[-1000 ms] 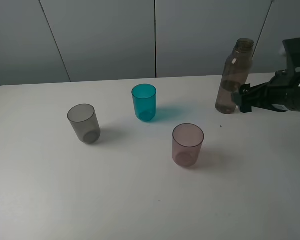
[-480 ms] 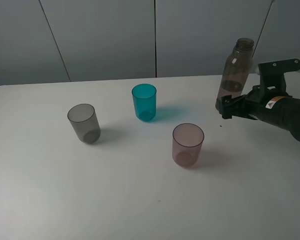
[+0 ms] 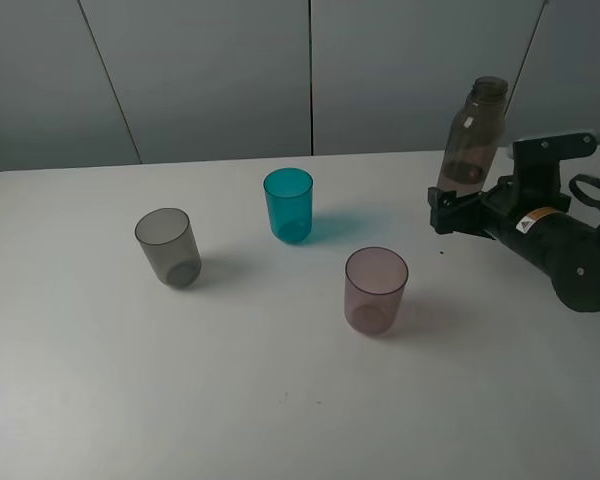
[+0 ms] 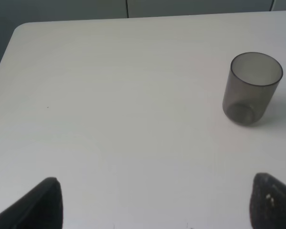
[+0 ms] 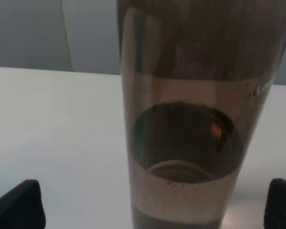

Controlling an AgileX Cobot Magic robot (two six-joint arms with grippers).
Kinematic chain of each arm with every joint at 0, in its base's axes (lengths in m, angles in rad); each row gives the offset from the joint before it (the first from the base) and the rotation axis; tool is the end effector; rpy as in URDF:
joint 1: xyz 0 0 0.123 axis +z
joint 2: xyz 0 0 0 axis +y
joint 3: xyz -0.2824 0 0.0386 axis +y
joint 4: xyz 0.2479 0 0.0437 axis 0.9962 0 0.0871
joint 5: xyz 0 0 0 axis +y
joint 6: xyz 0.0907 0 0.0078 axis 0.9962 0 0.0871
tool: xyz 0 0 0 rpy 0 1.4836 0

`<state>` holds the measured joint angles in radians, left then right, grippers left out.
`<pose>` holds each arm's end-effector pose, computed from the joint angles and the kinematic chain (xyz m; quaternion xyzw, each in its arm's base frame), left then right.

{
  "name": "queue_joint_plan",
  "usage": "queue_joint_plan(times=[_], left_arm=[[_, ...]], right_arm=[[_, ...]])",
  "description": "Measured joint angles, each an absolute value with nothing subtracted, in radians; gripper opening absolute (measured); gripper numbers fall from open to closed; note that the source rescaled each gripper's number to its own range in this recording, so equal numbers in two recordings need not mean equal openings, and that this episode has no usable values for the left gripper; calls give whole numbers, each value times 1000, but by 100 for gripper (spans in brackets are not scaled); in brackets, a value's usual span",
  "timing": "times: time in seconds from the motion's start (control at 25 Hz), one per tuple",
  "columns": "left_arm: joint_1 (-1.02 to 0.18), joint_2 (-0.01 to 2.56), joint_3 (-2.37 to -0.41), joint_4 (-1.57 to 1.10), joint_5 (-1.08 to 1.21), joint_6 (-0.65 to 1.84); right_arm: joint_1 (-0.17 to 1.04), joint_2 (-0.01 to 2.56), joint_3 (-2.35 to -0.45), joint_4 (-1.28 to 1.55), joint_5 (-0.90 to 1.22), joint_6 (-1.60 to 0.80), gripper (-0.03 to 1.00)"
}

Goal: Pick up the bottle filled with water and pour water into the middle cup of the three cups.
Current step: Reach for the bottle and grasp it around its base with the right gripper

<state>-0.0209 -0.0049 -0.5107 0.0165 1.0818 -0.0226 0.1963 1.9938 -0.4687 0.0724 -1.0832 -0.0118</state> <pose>-0.0077 0.0015 0.2784 -0.0012 0.8546 -0.0031 0.5192 0.2868 0.0511 0.0873 -0.0532 0.8191 0.0361 0.5700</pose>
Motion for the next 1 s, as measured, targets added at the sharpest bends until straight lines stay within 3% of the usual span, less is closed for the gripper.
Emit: queue_joint_plan(times=[1.0], left_arm=[[-21,-5,-511,17,1082,-21]], right_arm=[[196,2125,-619,167,-1115,17,100]])
